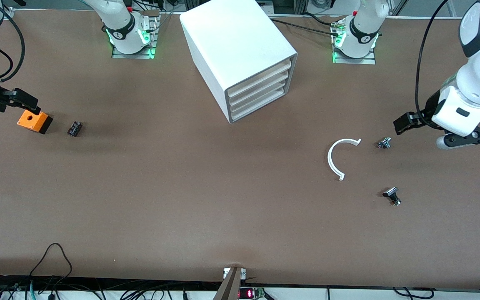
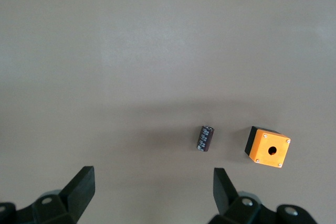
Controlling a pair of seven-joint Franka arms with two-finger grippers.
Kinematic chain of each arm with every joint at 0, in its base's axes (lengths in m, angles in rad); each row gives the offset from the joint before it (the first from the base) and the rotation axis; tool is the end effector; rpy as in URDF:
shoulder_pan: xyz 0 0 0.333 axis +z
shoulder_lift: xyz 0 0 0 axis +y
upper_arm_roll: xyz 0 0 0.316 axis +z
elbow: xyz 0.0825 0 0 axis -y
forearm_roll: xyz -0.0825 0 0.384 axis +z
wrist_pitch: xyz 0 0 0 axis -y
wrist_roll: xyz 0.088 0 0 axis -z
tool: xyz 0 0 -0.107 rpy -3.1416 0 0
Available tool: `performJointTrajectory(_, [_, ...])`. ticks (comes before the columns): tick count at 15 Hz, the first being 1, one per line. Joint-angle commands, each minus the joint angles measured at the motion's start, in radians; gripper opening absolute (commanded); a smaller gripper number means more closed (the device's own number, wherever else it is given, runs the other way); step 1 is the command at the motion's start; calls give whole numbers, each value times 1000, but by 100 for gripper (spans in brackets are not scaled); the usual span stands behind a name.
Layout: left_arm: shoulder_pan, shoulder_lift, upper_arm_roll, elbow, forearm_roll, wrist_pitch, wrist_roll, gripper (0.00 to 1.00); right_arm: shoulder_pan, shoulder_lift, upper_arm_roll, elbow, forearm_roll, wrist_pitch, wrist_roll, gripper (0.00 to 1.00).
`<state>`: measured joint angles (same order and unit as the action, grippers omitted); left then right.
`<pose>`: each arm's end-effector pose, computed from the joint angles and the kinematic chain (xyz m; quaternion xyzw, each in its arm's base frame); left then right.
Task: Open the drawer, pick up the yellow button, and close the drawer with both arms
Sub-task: 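Move the left gripper toward the white cabinet's drawer handle, then grasp the drawer handle with the left gripper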
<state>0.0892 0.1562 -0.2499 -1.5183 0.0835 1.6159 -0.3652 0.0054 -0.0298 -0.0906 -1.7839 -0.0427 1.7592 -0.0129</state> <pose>0.5969 -0.0772 0.5654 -0.9944 -0.1000 0.0201 0.0286 0.5519 -0.0515 0.5559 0.9993 -0.0322 0.0015 0.0197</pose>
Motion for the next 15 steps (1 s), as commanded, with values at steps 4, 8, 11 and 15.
performJointTrajectory(4, [6,17,-46,12,-5,-74,3,100,-2,-12,6,-11,12,9,-2,100])
performJointTrajectory(8, [-6,86,-55,-5,-10,-123,8,100,-1,-12,6,-11,14,8,-1,100])
performJointTrajectory(11, [7,112,-55,-5,-105,-152,22,100,-1,-12,6,-11,14,9,-1,100])
performJointTrajectory(15, [3,155,-55,-106,-376,-208,60,100,-1,-12,6,-11,15,0,1,100])
